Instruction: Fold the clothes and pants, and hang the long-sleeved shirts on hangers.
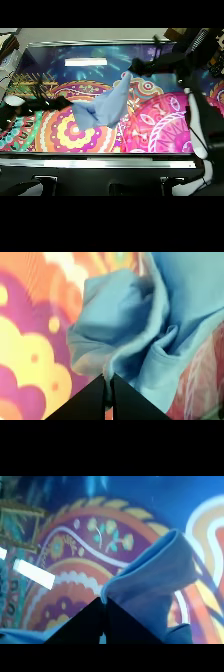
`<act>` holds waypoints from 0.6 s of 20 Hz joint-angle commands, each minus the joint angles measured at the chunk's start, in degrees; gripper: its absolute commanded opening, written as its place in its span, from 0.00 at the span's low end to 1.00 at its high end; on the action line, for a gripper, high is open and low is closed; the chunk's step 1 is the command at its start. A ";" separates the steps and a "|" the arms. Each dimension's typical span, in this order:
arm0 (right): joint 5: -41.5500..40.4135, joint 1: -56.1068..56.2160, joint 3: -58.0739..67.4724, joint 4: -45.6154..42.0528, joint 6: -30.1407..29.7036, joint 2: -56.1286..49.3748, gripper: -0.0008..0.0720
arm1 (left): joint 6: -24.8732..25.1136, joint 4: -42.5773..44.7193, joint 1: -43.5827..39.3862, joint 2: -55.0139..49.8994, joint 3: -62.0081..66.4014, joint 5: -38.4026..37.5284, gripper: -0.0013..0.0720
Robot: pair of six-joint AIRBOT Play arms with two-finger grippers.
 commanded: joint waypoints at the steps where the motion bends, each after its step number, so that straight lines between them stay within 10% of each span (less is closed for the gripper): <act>1: 1.57 -3.50 0.07 -0.04 -4.09 16.50 0.07 | -6.19 11.39 5.77 4.07 21.09 -4.33 0.04; 12: 3.21 -3.54 0.07 -10.71 6.08 54.31 0.07 | -26.97 40.26 7.85 24.24 52.37 -4.92 0.04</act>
